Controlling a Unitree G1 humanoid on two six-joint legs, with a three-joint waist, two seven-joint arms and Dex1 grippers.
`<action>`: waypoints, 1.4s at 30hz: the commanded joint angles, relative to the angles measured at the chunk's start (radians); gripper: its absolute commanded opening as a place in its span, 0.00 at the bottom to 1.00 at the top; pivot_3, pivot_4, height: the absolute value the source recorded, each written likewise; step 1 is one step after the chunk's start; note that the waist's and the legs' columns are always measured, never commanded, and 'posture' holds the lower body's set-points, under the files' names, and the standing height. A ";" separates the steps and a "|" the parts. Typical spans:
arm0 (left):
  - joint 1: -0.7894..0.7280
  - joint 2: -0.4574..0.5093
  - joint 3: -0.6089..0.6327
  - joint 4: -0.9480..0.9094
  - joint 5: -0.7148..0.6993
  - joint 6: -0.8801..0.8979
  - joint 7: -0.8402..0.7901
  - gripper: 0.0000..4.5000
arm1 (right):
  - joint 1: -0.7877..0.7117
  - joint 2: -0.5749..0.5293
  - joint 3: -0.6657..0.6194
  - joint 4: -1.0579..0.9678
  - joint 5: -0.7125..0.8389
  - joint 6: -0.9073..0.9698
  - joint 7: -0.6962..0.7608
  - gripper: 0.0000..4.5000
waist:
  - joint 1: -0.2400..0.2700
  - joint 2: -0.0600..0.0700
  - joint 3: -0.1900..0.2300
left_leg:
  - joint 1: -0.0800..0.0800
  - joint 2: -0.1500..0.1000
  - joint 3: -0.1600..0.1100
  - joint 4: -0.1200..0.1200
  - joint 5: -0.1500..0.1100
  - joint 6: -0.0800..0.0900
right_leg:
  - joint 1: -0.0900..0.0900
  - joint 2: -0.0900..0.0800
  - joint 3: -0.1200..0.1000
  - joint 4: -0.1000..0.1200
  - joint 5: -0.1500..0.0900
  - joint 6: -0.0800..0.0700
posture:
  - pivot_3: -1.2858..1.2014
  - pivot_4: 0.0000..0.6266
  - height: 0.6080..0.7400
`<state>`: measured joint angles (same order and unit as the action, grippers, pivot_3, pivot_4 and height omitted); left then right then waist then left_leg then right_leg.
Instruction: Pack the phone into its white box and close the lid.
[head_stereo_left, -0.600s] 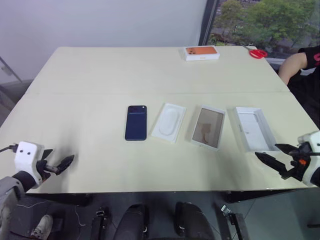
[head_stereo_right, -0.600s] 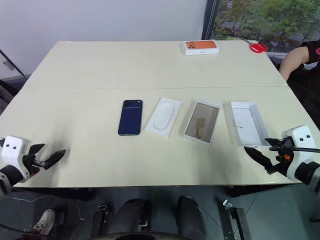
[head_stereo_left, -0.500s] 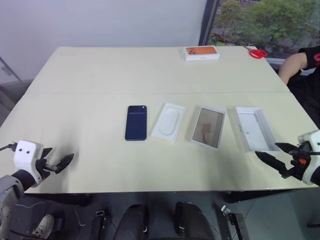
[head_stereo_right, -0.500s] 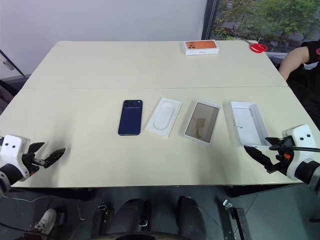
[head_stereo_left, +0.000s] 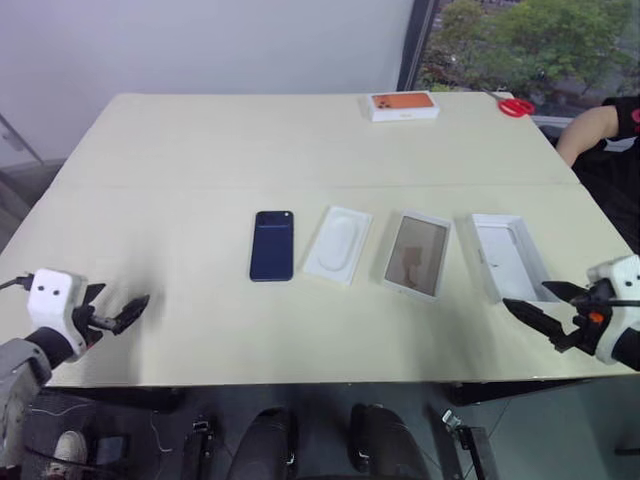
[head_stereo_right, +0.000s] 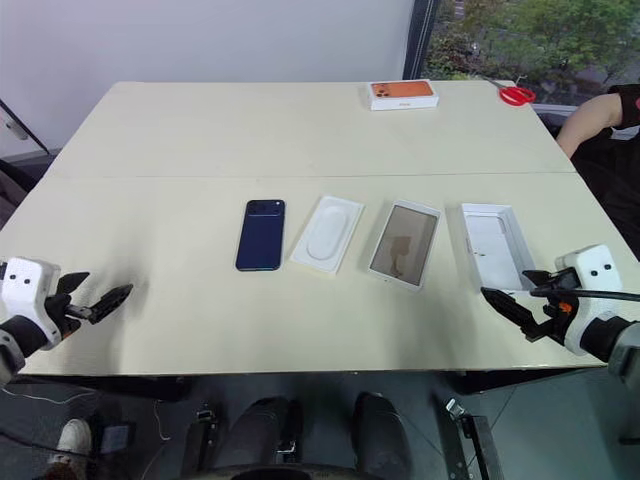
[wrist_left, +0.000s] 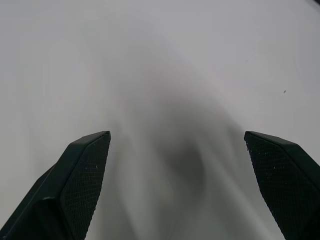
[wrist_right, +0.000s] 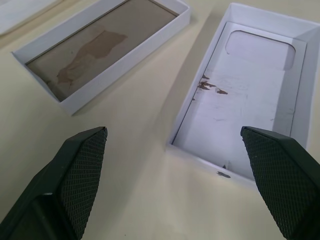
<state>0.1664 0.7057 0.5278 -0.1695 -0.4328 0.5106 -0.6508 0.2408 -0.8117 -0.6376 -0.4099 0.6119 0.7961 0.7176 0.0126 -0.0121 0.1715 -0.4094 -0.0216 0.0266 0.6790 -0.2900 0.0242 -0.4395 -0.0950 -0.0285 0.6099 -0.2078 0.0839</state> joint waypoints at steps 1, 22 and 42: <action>-0.036 -0.006 -0.018 -0.070 -0.040 0.023 0.001 1.00 | -0.036 0.002 0.008 -0.061 0.024 -0.011 -0.014 0.99 | 0.000 0.000 0.000 | 0.000 0.000 0.000 0.000 0.000 0.000 | 0.000 0.000 0.000 0.000 0.000 0.000 | 0.52 0.24 1.00; -0.707 -0.428 -0.481 -0.101 -0.116 0.583 0.342 1.00 | -0.291 0.082 0.304 -0.300 0.144 0.068 -0.197 0.99 | 0.000 -0.003 0.001 | 0.001 -0.001 -0.001 0.005 0.000 0.002 | 0.005 0.007 -0.002 0.001 0.003 0.005 | 0.52 0.24 1.00; -1.103 -0.738 -0.331 0.246 0.021 0.953 0.693 1.00 | -0.267 0.070 0.319 -0.324 0.173 0.065 -0.227 0.99 | 0.002 -0.004 0.002 | 0.002 -0.002 -0.002 0.006 0.000 0.003 | 0.006 0.010 -0.002 0.003 0.002 0.008 | 0.52 0.24 1.00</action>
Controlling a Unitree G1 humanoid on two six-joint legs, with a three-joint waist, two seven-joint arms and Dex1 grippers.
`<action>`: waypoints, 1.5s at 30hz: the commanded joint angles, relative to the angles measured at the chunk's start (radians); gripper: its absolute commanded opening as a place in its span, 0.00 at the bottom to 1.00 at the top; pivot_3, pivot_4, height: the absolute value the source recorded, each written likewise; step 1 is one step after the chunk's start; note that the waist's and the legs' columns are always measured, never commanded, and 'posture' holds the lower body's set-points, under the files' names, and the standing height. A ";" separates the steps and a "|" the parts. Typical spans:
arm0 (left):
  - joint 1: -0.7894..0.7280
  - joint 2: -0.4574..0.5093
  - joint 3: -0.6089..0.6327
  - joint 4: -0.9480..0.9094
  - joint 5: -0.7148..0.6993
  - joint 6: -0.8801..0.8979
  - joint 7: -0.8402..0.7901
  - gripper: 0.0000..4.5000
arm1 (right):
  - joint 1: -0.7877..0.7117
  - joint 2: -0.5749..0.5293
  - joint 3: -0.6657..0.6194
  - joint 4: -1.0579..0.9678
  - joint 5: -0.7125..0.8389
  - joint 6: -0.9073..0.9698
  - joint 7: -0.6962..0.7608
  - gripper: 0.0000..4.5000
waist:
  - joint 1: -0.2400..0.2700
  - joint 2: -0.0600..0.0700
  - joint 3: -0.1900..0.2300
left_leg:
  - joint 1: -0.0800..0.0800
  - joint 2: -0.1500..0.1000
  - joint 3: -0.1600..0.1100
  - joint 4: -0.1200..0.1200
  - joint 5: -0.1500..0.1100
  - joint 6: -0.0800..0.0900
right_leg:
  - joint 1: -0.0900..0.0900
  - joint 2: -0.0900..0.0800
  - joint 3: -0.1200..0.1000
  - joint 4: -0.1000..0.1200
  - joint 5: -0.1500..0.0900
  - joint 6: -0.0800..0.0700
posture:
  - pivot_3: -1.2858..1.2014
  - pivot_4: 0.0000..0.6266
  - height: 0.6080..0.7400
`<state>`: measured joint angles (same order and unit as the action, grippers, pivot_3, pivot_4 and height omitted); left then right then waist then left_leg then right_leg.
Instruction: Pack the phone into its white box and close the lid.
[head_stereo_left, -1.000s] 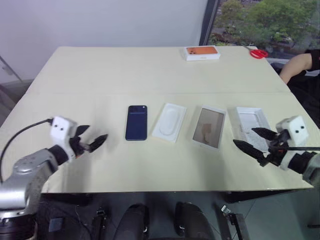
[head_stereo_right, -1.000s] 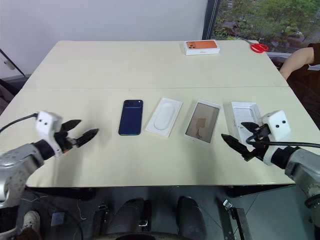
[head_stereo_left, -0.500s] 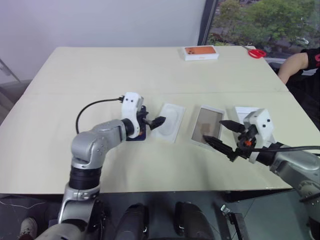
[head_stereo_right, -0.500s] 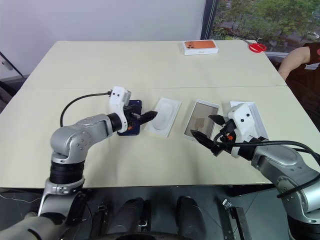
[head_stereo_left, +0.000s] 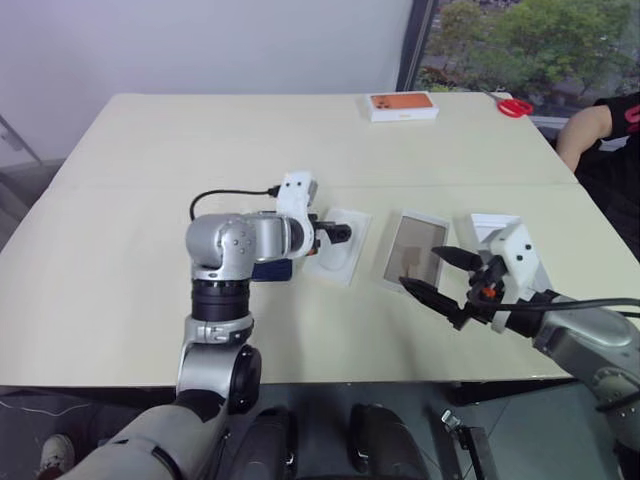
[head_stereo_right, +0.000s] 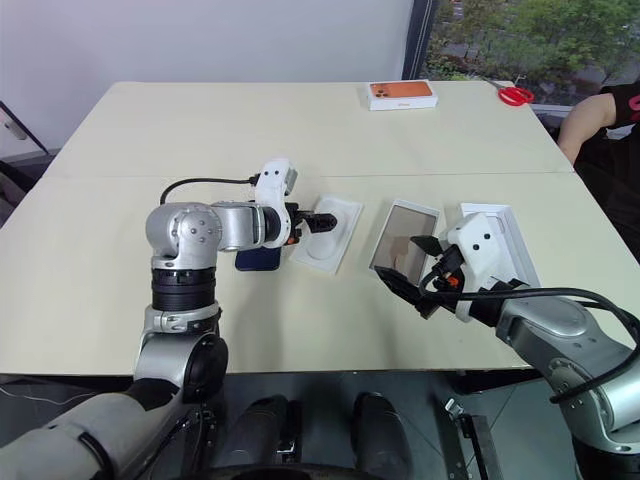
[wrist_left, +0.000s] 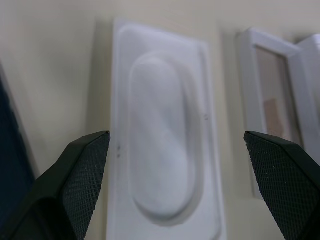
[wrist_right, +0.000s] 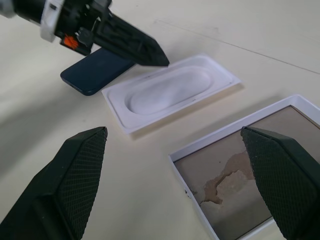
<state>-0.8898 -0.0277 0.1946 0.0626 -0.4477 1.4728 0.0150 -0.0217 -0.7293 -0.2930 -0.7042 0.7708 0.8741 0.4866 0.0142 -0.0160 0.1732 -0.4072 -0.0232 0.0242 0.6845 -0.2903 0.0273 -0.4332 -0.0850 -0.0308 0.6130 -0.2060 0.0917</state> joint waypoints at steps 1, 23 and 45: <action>-0.052 -0.006 0.005 0.025 0.043 -0.005 0.030 1.00 | -0.003 -0.013 -0.026 -0.030 0.014 -0.013 0.004 0.99 | 0.001 0.000 0.000 | 0.000 0.000 0.000 0.000 0.000 0.000 | 0.000 0.000 0.000 0.000 0.000 0.000 | 0.52 0.24 1.00; -0.115 -0.032 0.098 0.186 0.074 0.094 -0.037 0.27 | 0.027 0.002 -0.007 -0.062 0.008 -0.028 -0.008 1.00 | 0.001 0.000 0.000 | 0.000 0.000 0.000 0.000 0.000 0.000 | 0.000 -0.001 0.000 0.000 0.000 0.000 | 0.52 0.24 1.00; -0.172 -0.012 0.374 0.186 -0.028 0.037 -0.068 0.01 | 0.025 -0.015 -0.037 -0.073 0.014 -0.022 -0.017 1.00 | 0.002 0.000 0.000 | 0.000 -0.001 0.000 0.000 0.000 0.000 | 0.000 -0.002 0.000 0.001 0.000 0.000 | 0.52 0.24 1.00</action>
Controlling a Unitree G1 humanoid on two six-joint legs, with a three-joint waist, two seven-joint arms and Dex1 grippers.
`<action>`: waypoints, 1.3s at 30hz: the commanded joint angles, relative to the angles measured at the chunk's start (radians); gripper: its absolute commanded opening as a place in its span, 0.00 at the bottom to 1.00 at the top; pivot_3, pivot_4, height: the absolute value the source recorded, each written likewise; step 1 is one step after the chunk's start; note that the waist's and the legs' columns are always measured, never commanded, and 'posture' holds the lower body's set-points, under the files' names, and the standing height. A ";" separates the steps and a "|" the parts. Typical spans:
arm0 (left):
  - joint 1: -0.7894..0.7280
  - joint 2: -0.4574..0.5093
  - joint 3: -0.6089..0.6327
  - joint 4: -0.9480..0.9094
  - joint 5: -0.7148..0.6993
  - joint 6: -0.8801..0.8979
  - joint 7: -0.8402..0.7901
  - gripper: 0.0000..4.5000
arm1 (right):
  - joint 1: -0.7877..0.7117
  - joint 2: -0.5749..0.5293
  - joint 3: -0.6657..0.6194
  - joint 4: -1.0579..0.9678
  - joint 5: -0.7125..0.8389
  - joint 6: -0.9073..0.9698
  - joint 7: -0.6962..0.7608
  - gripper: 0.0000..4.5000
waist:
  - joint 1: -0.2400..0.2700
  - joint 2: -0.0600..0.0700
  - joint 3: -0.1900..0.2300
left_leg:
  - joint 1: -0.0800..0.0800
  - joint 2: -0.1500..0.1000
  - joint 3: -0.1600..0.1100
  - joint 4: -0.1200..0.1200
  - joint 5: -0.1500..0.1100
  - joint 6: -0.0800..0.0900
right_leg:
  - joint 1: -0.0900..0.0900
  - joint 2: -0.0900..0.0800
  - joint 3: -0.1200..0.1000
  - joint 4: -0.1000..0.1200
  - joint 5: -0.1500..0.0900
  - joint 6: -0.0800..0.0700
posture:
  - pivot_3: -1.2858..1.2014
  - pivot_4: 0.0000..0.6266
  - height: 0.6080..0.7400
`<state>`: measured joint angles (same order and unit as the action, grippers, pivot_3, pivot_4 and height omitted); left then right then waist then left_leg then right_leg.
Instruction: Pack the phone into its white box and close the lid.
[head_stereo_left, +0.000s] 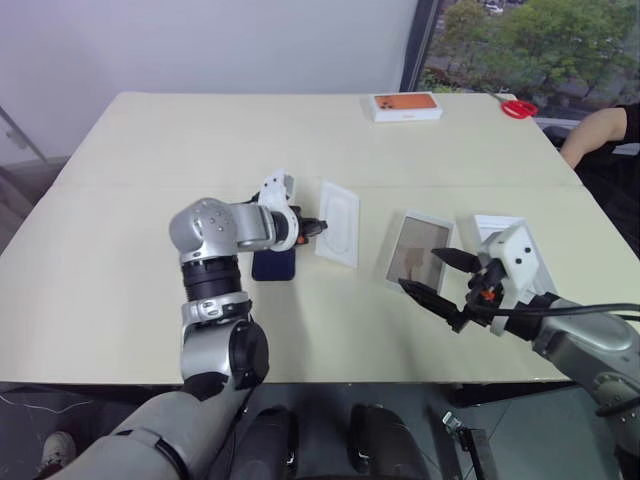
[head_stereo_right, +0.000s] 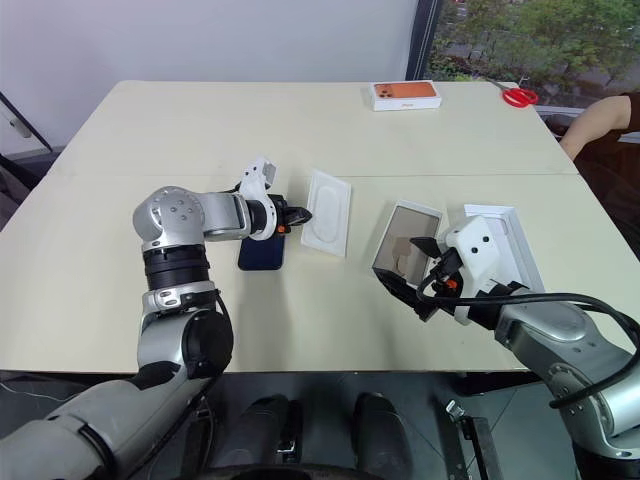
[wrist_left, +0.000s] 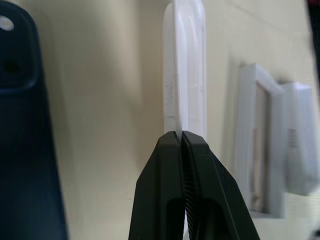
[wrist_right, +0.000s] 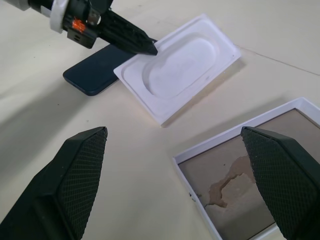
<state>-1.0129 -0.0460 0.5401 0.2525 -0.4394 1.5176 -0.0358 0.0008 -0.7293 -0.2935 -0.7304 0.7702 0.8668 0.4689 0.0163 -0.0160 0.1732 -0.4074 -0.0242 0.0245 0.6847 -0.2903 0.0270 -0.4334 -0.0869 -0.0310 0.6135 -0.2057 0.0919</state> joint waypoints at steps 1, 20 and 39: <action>-0.057 0.007 0.042 0.003 -0.046 -0.007 -0.023 0.01 | 0.005 -0.017 -0.041 -0.048 0.014 -0.014 0.001 1.00 | -0.001 0.000 0.000 | 0.000 0.000 0.000 0.000 0.000 0.000 | 0.000 0.000 0.000 0.000 0.000 0.000 | 0.52 0.24 1.00; -0.156 -0.152 -0.175 0.194 -0.067 -0.058 -0.118 0.01 | 0.161 -0.094 -0.278 -0.023 -0.033 -0.032 0.062 1.00 | 0.022 -0.001 0.000 | 0.000 -0.001 0.000 0.001 0.000 0.000 | 0.001 0.000 0.000 -0.001 0.000 0.001 | 0.52 0.24 1.00; -0.178 -0.174 -0.270 0.455 -0.052 -0.289 -0.142 0.01 | 0.205 -0.047 -0.252 -0.078 0.005 0.000 -0.003 1.00 | 0.024 -0.001 0.000 | 0.000 0.000 0.001 0.001 0.000 0.000 | 0.001 0.000 0.000 -0.001 0.000 0.001 | 0.52 0.24 1.00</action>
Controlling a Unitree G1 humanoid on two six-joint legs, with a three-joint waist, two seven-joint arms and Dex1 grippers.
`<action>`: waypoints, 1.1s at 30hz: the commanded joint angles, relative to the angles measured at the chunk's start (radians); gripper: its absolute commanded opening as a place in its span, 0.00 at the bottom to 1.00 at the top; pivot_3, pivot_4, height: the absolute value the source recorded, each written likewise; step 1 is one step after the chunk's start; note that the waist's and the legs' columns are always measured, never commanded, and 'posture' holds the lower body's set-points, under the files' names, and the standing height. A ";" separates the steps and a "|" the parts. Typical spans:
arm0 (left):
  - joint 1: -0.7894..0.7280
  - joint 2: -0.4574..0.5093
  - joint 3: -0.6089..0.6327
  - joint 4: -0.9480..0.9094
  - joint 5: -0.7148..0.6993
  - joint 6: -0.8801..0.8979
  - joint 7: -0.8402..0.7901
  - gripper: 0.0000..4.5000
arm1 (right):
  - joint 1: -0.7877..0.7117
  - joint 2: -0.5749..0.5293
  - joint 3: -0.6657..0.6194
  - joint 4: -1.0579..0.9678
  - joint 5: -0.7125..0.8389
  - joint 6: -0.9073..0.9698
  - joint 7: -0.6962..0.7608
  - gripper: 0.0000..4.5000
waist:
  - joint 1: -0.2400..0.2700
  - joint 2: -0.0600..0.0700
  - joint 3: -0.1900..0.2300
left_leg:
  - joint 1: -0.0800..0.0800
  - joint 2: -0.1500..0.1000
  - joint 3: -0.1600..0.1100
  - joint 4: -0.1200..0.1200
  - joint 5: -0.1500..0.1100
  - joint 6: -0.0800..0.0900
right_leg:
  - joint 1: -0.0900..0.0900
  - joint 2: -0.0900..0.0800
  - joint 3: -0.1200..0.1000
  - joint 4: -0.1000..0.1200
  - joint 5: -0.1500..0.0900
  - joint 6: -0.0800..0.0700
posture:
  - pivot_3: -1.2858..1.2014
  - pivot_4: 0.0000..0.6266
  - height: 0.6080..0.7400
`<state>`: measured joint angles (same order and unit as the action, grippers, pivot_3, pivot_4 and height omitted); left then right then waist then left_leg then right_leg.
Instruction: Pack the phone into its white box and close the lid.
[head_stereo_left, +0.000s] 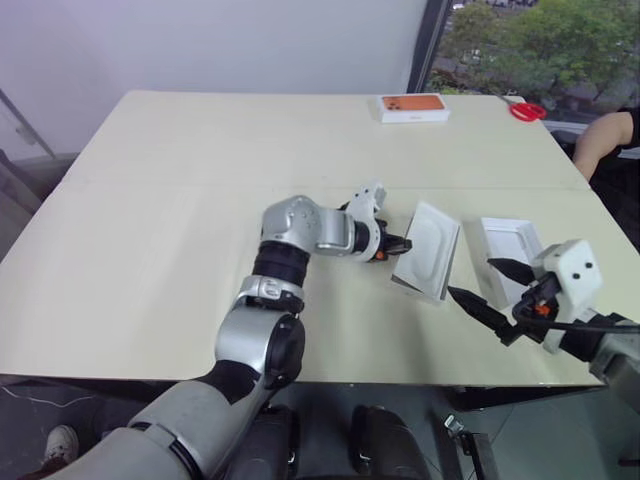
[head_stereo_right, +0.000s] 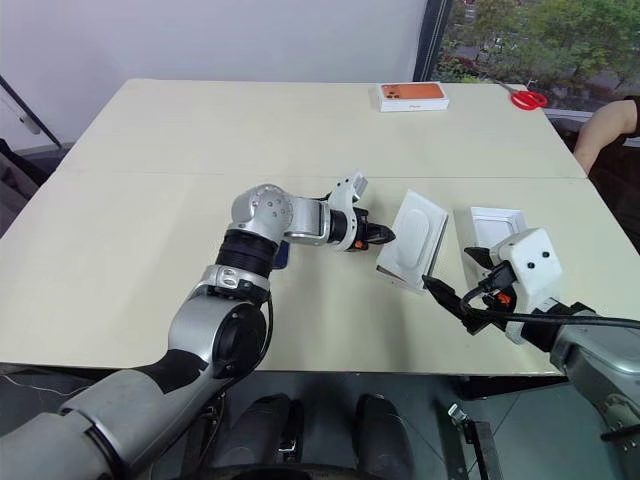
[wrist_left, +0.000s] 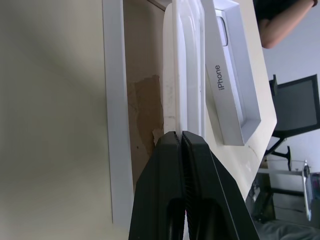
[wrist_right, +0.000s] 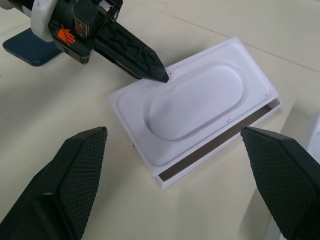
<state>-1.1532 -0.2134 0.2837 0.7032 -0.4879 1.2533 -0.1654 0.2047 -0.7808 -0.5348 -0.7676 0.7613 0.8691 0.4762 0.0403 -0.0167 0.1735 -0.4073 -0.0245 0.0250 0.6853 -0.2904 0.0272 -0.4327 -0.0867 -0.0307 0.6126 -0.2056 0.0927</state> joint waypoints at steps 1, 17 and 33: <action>-0.039 -0.008 -0.015 0.012 -0.003 -0.031 -0.014 0.01 | 0.002 0.004 -0.008 -0.040 0.012 -0.003 -0.011 1.00 | 0.000 0.000 0.000 | 0.000 0.000 0.000 0.000 0.000 0.000 | 0.000 0.000 0.000 0.000 0.000 0.000 | 0.52 0.24 1.00; -0.043 0.021 -0.005 0.015 -0.030 -0.017 -0.028 0.99 | -0.002 0.015 0.035 -0.032 -0.006 -0.026 -0.024 1.00 | -0.001 0.000 0.000 | 0.000 0.000 0.000 0.000 0.000 0.000 | 0.000 0.000 0.000 0.000 0.000 0.000 | 0.52 0.24 1.00; 0.331 0.452 -0.404 -0.550 0.126 -0.297 -0.351 1.00 | -0.407 0.078 0.337 0.258 -0.201 0.126 -0.258 0.00 | -0.003 0.002 -0.001 | 0.000 0.000 0.001 0.000 0.001 -0.002 | -0.001 -0.001 0.001 0.001 0.000 -0.003 | 0.52 0.24 1.00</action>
<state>-0.8523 0.1859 -0.0359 0.2351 -0.4100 1.0453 -0.4348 -0.1549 -0.7089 -0.2247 -0.5511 0.6080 0.9856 0.2518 0.0370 -0.0144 0.1723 -0.4070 -0.0245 0.0265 0.6849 -0.2895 0.0256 -0.4343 -0.0886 -0.0294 0.6136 -0.2071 0.0877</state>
